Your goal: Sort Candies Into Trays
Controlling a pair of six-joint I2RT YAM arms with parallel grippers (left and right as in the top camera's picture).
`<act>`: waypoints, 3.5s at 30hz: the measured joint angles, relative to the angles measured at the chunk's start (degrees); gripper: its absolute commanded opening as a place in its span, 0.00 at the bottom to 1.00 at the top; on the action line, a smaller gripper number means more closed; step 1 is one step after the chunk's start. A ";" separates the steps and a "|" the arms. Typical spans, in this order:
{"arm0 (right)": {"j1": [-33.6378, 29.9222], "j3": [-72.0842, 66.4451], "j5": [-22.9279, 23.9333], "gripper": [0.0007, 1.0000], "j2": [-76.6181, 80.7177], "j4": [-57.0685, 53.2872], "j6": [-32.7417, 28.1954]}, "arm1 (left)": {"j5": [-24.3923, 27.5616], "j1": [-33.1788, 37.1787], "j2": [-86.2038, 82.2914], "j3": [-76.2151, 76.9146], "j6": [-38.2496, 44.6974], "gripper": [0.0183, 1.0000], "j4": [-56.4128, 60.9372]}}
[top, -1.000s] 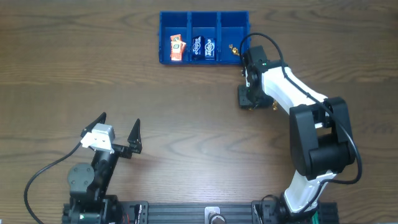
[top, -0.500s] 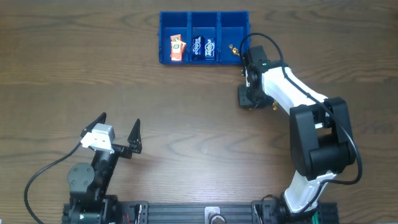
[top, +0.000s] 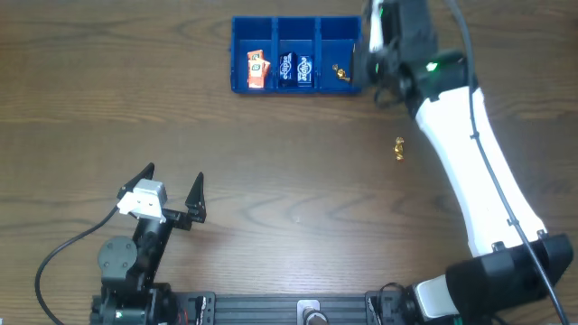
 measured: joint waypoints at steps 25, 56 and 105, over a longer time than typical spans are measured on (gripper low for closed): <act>2.01 14.21 5.18 0.28 29.94 6.25 0.00 | 0.00 0.00 0.00 0.00 -0.02 1.00 0.00; -7.30 13.68 8.96 1.00 8.24 -27.47 -1.42 | -0.02 0.00 0.00 0.00 -0.02 1.00 -0.02; -13.81 -30.95 1.16 0.91 11.13 7.13 -7.72 | 0.00 0.00 0.00 0.00 -0.02 1.00 0.00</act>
